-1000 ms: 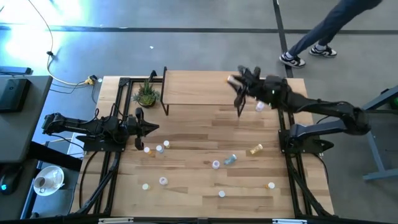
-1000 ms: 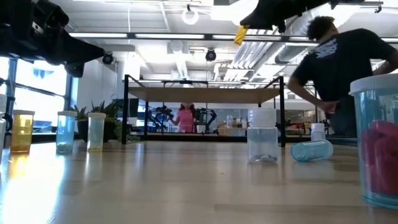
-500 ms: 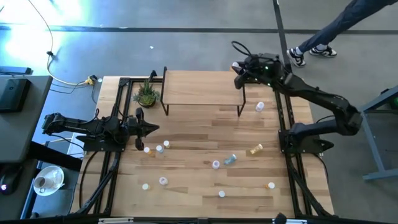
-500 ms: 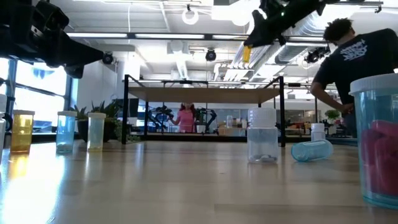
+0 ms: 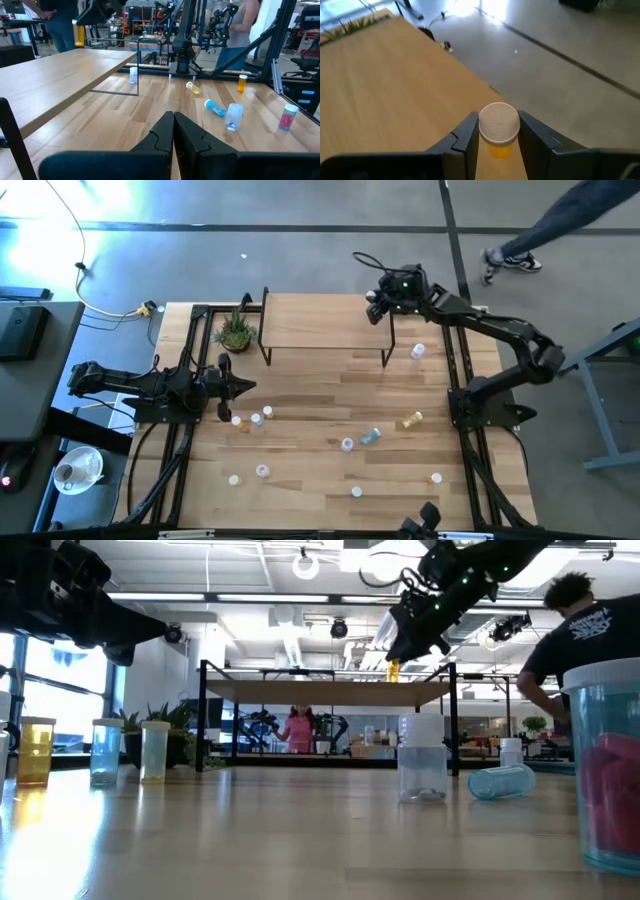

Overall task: Pick and place medicine bottles onto shelf by color
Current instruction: Put the middle orange pill bottle on the shelf

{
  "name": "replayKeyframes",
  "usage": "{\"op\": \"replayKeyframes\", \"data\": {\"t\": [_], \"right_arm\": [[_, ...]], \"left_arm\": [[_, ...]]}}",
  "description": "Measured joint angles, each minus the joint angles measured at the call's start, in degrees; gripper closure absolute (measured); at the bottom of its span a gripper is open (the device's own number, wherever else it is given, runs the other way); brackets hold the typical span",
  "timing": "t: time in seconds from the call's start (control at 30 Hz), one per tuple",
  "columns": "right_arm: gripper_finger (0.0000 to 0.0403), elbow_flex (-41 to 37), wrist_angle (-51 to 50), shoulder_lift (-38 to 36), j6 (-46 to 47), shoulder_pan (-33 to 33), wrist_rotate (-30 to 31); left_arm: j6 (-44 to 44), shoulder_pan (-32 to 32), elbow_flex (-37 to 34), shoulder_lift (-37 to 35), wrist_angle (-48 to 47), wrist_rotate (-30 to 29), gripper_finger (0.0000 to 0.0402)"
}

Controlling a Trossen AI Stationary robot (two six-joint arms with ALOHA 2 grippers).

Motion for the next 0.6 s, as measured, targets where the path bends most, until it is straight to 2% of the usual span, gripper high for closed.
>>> {"op": "replayKeyframes", "data": {"t": [0.6], "right_arm": [[0.0304, 0.1, -3.7, 0.9, 0.4, 0.0, 0.0]], "left_arm": [[-0.4, 0.0, 0.0, 0.0, 0.0, 0.0, 0.0401]]}}
